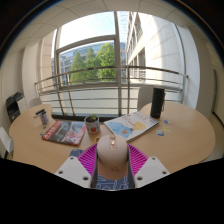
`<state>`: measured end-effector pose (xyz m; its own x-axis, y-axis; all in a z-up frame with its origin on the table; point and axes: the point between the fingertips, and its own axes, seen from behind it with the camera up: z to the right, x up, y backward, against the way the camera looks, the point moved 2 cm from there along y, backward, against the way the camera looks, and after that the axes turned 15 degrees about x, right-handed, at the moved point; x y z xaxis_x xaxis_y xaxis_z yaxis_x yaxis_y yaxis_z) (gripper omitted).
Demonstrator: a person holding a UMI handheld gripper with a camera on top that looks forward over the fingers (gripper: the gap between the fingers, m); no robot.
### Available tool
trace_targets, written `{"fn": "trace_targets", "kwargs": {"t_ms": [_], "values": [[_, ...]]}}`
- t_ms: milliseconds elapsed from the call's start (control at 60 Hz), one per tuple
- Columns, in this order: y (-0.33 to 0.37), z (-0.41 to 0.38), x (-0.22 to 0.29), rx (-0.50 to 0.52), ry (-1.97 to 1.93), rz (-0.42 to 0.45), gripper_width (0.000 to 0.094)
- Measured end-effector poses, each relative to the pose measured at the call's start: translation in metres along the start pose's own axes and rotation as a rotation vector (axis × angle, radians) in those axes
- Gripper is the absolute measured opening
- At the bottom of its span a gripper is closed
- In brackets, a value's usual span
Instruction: Arrange mouse
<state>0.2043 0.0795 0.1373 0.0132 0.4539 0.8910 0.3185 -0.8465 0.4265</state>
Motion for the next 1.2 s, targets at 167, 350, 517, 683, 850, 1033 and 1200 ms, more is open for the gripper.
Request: {"fn": "trace_targets", "kwargs": {"t_ms": [167, 350, 517, 683, 850, 1033, 1200], "values": [[-0.041, -0.014, -0.1, -0.013, -0.035, -0.168, 0.043], [-0.044, -0.024, -0.128, -0.003, -0.033, -0.215, 0.0576], [-0.007, -0.036, -0.105, -0.05, 0.015, -0.194, 0.0849], [0.063, -0.069, -0.073, -0.094, 0.011, -0.158, 0.0845], [0.128, -0.105, -0.054, -0.127, 0.011, -0.124, 0.0847], [0.177, -0.138, -0.055, -0.134, 0.013, -0.111, 0.0847], [0.198, -0.15, -0.067, -0.146, 0.024, -0.127, 0.0845]]}}
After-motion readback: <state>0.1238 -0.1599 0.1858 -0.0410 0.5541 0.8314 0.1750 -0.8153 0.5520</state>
